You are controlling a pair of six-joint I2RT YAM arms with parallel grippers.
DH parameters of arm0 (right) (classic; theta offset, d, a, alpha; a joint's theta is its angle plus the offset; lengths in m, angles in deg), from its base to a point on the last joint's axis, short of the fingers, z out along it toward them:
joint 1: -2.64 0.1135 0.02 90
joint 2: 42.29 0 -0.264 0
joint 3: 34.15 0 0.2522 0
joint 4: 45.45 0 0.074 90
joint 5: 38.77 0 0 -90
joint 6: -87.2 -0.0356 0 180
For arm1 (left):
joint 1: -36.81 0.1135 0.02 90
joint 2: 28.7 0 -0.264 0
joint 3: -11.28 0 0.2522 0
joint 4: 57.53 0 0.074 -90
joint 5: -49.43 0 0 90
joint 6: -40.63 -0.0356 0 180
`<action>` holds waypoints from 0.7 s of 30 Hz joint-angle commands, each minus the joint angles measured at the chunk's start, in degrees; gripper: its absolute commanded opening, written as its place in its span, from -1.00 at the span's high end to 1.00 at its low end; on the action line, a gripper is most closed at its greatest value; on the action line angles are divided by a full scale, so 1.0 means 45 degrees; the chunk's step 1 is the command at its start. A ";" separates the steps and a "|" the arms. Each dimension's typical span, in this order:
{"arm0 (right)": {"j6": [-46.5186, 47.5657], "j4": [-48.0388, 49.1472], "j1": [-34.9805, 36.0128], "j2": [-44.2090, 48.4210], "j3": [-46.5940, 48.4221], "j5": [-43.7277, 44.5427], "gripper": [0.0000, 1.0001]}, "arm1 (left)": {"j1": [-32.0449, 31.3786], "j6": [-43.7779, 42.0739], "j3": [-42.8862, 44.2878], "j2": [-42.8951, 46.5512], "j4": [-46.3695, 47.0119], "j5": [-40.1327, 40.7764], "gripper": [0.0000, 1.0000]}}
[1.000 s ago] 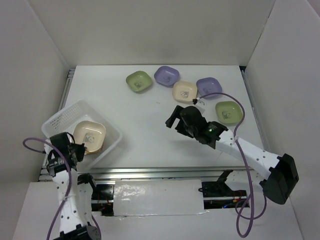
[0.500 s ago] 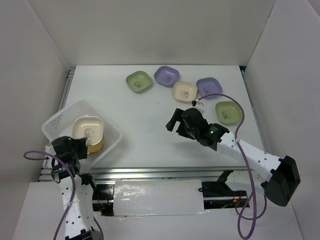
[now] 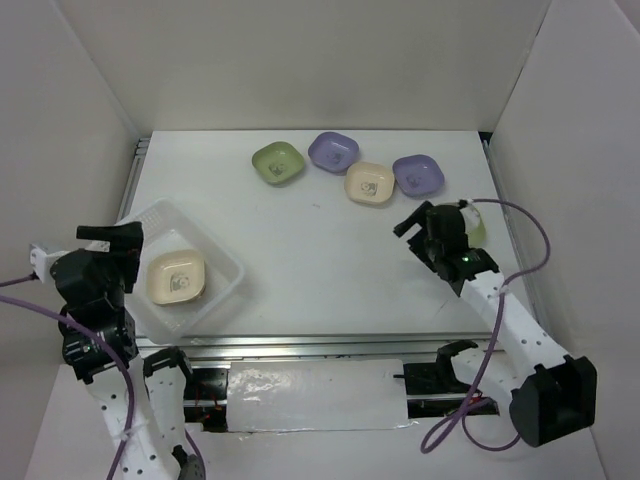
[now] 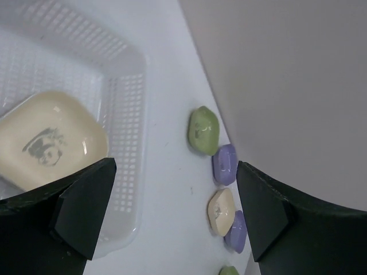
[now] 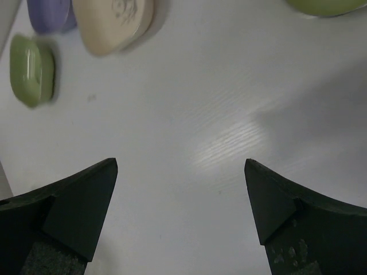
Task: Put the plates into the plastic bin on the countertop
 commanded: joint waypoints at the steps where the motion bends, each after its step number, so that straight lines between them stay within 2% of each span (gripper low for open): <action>1: -0.0582 -0.0401 -0.2356 0.0866 -0.0429 0.0583 -1.00 | 0.0007 -0.2851 0.0919 -0.0333 0.0442 -0.1023 -0.99; 2: -0.0602 -0.0460 -0.2968 0.1080 -0.0508 0.0545 -1.00 | -0.0012 -0.3305 0.0978 -0.0857 0.1122 -0.2752 -0.99; 4: -0.0796 -0.0635 -0.4759 0.1237 -0.0723 0.0370 -1.00 | -0.0012 -0.4166 0.1057 -0.1523 0.1440 -0.4305 -0.98; 5: -0.0913 -0.0714 -0.5196 0.1258 -0.0801 0.0369 -1.00 | -0.0012 -0.4440 0.1095 -0.2242 0.1693 -0.5627 -0.99; 6: -0.1069 -0.0657 -0.5626 0.1258 -0.1034 0.0446 -1.00 | -0.0012 -0.4926 0.1115 -0.2597 0.1792 -0.6066 -0.99; 9: -0.0858 0.0006 -0.6916 0.1083 -0.1619 0.0351 -1.00 | -0.0051 -0.5883 0.1388 -0.3361 0.1813 -0.6967 -0.98; 12: -0.0525 0.0982 -0.8166 -0.0105 -0.1603 -0.0488 -0.95 | -0.0129 -0.6550 0.1545 -0.3693 0.1948 -0.7553 -0.99; 14: -0.0388 0.1530 -0.8810 -0.1588 -0.1118 -0.1561 -0.89 | -0.0285 -0.6824 0.1623 -0.3889 0.1910 -0.7866 -0.99; 17: -0.0388 0.2428 -0.8834 -0.3230 -0.0337 -0.1935 -0.79 | -0.0480 -0.7214 0.1565 -0.4006 0.2183 -0.8490 -0.99; 21: -0.0173 0.2334 -0.8345 -0.5317 0.0992 -0.0999 -0.70 | -0.1318 -0.7664 0.1682 -0.4202 0.2320 -0.8922 -0.98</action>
